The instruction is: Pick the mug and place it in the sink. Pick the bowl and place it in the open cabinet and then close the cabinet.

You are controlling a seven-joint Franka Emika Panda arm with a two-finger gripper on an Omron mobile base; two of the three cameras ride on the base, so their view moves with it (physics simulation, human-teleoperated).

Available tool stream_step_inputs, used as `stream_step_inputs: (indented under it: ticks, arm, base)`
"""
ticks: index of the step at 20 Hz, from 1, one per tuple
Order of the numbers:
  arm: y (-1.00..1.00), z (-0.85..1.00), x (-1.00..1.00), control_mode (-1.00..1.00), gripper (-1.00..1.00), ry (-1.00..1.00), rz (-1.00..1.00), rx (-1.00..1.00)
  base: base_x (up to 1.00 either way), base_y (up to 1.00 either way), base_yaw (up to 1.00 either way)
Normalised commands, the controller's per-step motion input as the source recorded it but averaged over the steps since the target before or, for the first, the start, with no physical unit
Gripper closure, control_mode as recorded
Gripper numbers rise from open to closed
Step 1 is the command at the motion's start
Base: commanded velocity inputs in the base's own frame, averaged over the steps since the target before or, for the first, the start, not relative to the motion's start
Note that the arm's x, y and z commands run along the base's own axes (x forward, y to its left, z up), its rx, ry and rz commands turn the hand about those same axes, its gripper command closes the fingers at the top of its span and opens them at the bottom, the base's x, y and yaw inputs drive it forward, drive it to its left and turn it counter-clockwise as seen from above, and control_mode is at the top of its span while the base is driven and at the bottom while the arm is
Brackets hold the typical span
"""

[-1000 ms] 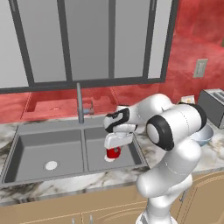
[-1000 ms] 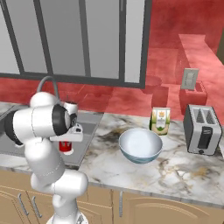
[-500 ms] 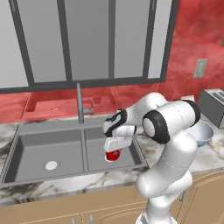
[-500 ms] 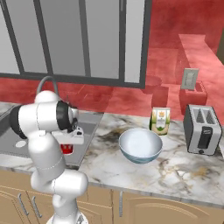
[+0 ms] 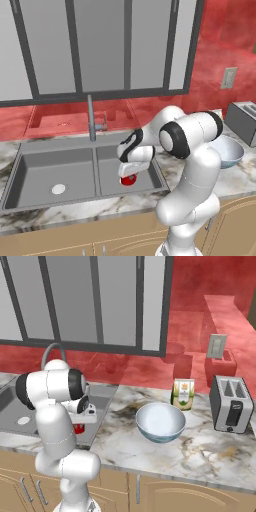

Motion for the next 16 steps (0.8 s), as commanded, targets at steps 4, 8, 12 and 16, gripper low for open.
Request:
stream_step_inputs:
  ticks: [4,8,12,16]
  arm:
    - [0.04,-0.24,0.18,-1.00,1.00,-0.06,0.00,0.00]
    - [0.07,-0.22,0.24,-1.00,1.00,-0.05,0.00,0.00]
    - [0.09,-0.20,0.27,-1.00,1.00,-0.01,0.00,0.00]
    - [0.14,-0.26,0.21,-1.00,1.00,0.00,0.00,0.00]
  base:
    - [0.00,0.00,0.00]
    - [0.00,0.00,0.00]
    - [0.00,0.00,0.00]
    - [0.00,0.00,0.00]
